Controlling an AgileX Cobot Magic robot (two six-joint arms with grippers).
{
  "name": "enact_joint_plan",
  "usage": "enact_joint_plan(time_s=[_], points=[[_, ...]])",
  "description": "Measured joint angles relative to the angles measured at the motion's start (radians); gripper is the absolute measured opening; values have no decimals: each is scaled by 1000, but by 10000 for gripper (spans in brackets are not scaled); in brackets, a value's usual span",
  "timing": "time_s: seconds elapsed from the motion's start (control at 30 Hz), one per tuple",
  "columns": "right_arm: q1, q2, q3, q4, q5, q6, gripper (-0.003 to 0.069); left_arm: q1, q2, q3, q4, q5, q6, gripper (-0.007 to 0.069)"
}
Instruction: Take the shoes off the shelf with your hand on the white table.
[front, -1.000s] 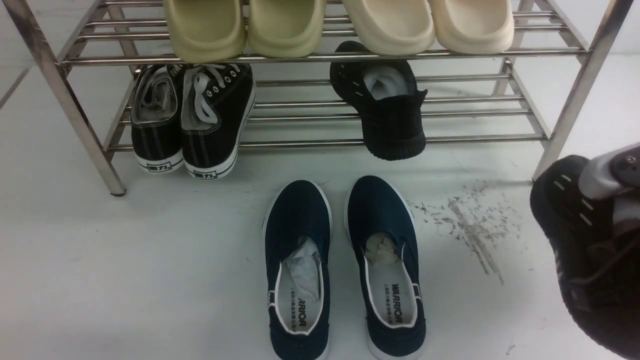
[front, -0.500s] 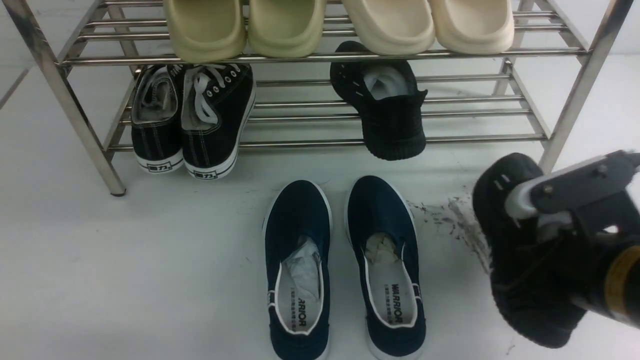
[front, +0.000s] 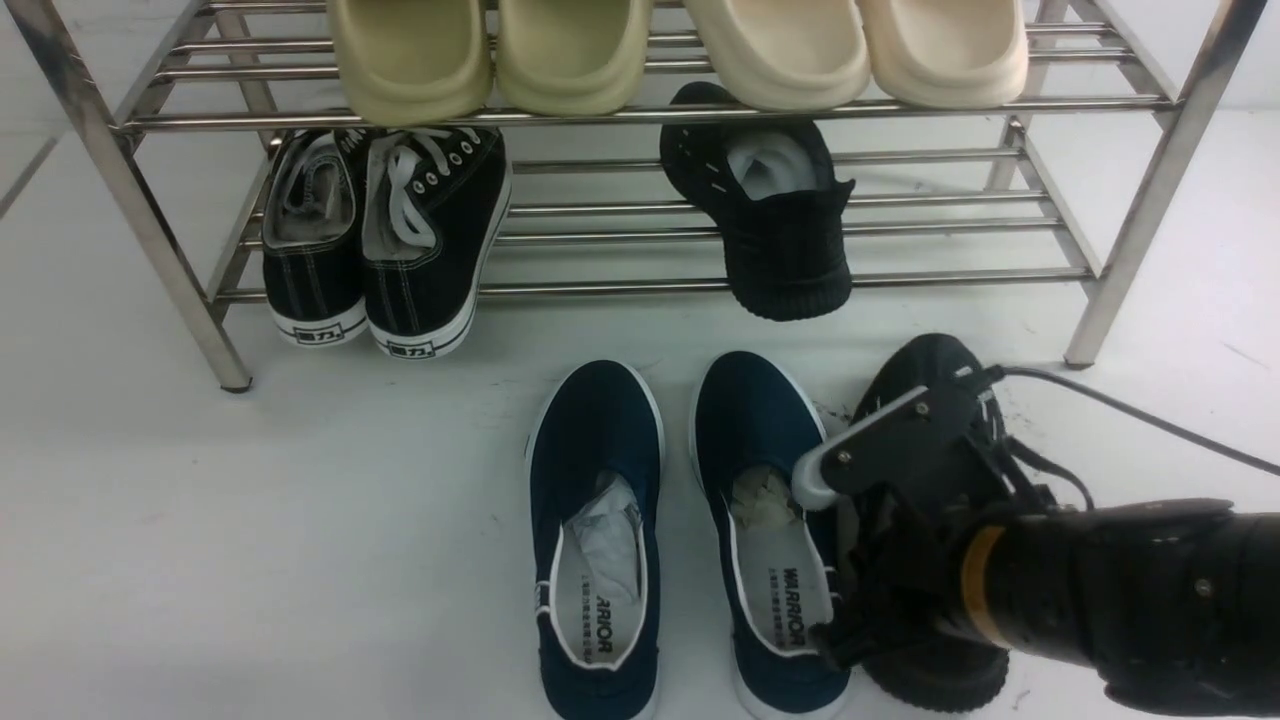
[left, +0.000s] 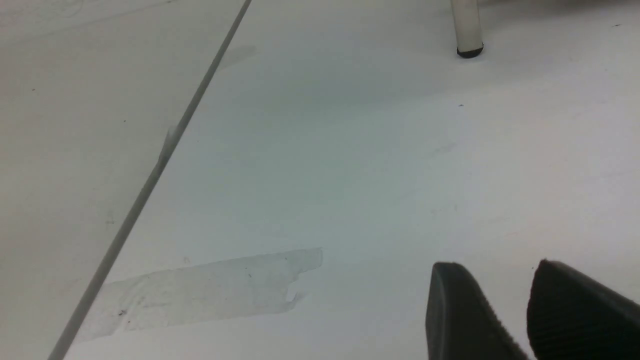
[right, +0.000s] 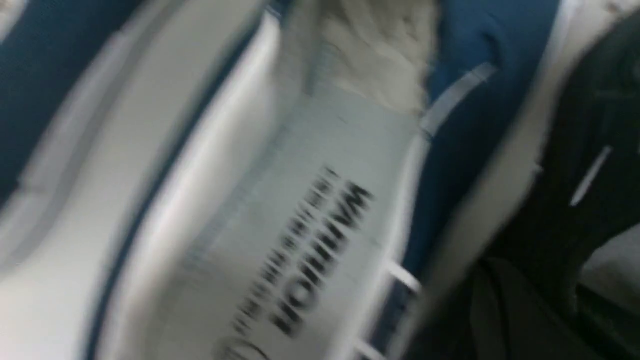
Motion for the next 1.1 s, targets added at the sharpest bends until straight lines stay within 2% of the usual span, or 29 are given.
enact_joint_plan(time_s=[0.33,0.67,0.87,0.93,1.0,1.03,1.1], points=[[-5,16,-9,-4,-63,28,13,0,0,0,0,0,0,242],[86,17,-11,-7,-33,35,18,0,0,0,0,0,0,242],[108,17,-15,13,24,61,31,0,0,0,0,0,0,242],[111,16,-16,23,43,62,63,0,0,0,0,0,0,242],[111,10,-16,28,50,64,126,0,0,0,0,0,0,242],[111,10,-16,27,51,64,126,0,0,0,0,0,0,242],[113,-12,-16,32,51,65,255,0,0,0,0,0,0,242]])
